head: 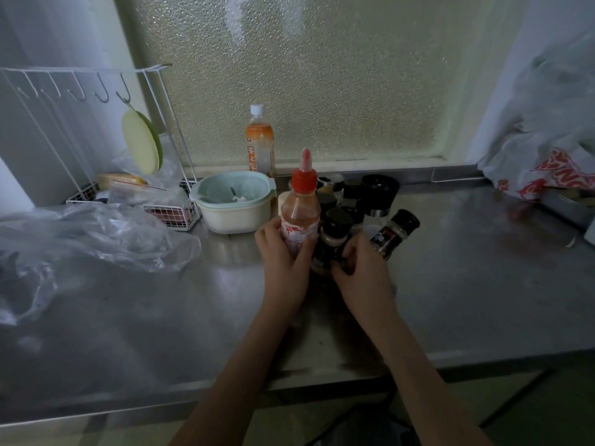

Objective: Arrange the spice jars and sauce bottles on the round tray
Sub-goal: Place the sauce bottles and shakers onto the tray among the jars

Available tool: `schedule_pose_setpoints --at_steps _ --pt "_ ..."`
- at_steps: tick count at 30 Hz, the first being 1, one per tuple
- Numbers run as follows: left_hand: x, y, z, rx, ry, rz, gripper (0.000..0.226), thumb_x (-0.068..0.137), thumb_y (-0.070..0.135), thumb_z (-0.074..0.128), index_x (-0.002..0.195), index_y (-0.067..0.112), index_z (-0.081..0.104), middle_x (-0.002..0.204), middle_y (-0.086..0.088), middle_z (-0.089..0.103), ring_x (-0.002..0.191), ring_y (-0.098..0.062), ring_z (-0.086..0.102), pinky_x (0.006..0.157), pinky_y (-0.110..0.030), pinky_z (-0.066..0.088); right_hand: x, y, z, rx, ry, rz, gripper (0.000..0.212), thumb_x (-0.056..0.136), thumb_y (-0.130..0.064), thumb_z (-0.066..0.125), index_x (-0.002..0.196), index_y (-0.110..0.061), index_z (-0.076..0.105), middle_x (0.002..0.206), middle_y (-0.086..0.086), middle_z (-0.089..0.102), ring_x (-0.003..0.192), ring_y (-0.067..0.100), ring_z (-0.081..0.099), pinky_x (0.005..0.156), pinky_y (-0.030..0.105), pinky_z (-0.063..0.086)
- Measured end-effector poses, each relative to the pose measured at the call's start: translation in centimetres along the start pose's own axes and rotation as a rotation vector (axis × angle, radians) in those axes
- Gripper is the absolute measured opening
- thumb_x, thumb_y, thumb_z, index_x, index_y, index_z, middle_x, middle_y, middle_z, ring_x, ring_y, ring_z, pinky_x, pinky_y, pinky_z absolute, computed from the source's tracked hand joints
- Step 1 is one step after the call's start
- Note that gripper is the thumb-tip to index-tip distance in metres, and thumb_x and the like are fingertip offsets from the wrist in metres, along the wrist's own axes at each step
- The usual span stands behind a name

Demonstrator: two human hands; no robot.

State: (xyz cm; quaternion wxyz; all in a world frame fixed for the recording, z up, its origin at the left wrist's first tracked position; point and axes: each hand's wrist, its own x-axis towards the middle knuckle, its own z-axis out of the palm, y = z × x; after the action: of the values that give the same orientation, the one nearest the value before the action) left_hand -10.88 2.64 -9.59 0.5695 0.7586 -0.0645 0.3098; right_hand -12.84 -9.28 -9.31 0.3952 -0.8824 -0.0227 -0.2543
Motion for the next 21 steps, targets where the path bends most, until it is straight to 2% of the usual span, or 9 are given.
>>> schedule_pose_setpoints --at_steps 3,5,7,8,11,14,16,19,21 --pt "-0.2 0.3 0.2 0.023 -0.012 0.013 0.043 0.089 0.016 0.06 0.123 -0.003 0.043 0.111 -0.008 0.04 0.098 0.0 0.035 0.085 -0.001 0.028 0.0 0.6 -1.2 0.09 0.307 0.035 0.023 0.079 -0.005 0.065 0.088 -0.01 0.045 0.089 0.006 0.049 0.079 0.016 0.047 0.064 0.012 0.033" --pt "-0.3 0.3 0.2 0.013 -0.013 0.003 0.042 0.09 0.018 0.059 0.124 -0.002 0.043 0.11 -0.006 0.04 0.104 -0.009 0.035 0.087 -0.009 0.031 1.3 1.2 -2.5 0.112 0.474 0.162 0.03 0.081 -0.012 0.067 0.102 -0.004 0.048 0.103 0.014 0.052 0.095 0.022 0.048 0.074 0.015 0.037" --pt "-0.3 0.2 0.1 0.009 -0.007 -0.012 0.042 0.09 0.024 0.058 0.123 0.001 0.044 0.109 -0.005 0.041 0.104 -0.014 0.038 0.088 -0.02 0.032 3.0 2.0 -3.5 0.121 0.448 0.315 0.047 0.082 -0.021 0.067 0.118 -0.001 0.044 0.119 0.02 0.049 0.111 0.034 0.047 0.091 0.035 0.04" --pt "-0.3 0.1 0.1 0.035 0.006 -0.003 0.045 0.088 0.032 0.057 0.121 0.003 0.046 0.108 -0.004 0.042 0.102 -0.014 0.037 0.087 -0.023 0.032 3.7 2.2 -3.8 0.126 0.395 0.368 0.054 0.083 -0.024 0.067 0.125 -0.002 0.041 0.126 0.021 0.046 0.116 0.035 0.045 0.094 0.039 0.039" --pt "-0.3 -0.5 0.2 0.121 0.025 0.038 0.053 0.082 0.048 0.046 0.115 0.007 0.05 0.104 0.0 0.045 0.097 -0.011 0.035 0.083 -0.025 0.029 4.9 2.9 -3.8 0.186 0.29 0.456 0.068 0.083 -0.027 0.066 0.137 -0.006 0.03 0.136 0.022 0.039 0.121 0.036 0.044 0.095 0.035 0.038" --pt "-0.2 -0.7 0.2 0.106 0.01 0.021 0.055 0.081 0.049 0.045 0.117 0.008 0.052 0.107 -0.003 0.05 0.1 -0.016 0.039 0.086 -0.029 0.033 5.0 3.4 -3.3 0.243 0.273 0.477 0.071 0.084 -0.029 0.065 0.139 -0.006 0.027 0.136 0.024 0.039 0.121 0.039 0.045 0.097 0.037 0.039" --pt "0.0 -0.9 0.1 0.112 -0.005 0.021 0.057 0.081 0.049 0.046 0.119 0.008 0.052 0.11 -0.006 0.052 0.102 -0.017 0.041 0.085 -0.024 0.031 4.2 3.0 -3.0 0.183 0.334 0.417 0.063 0.087 -0.027 0.062 0.139 -0.008 0.031 0.137 0.02 0.041 0.123 0.036 0.042 0.097 0.035 0.035" --pt "0.3 -1.1 0.1 0.148 -0.019 0.041 0.057 0.082 0.049 0.046 0.119 0.007 0.053 0.11 -0.008 0.053 0.101 -0.019 0.042 0.082 -0.019 0.029 3.5 1.1 -3.6 -0.013 0.522 0.127 0.044 0.086 -0.02 0.057 0.128 -0.012 0.048 0.13 0.013 0.05 0.118 0.029 0.044 0.092 0.024 0.027" --pt "0.3 -1.1 0.1 0.14 -0.018 0.041 0.055 0.082 0.048 0.046 0.119 0.008 0.053 0.11 -0.008 0.052 0.102 -0.019 0.042 0.083 -0.018 0.029 5.4 -0.4 -4.5 -0.107 0.533 -0.113 0.028 0.084 -0.019 0.054 0.111 -0.014 0.059 0.114 0.009 0.06 0.107 0.028 0.053 0.091 0.032 0.035"
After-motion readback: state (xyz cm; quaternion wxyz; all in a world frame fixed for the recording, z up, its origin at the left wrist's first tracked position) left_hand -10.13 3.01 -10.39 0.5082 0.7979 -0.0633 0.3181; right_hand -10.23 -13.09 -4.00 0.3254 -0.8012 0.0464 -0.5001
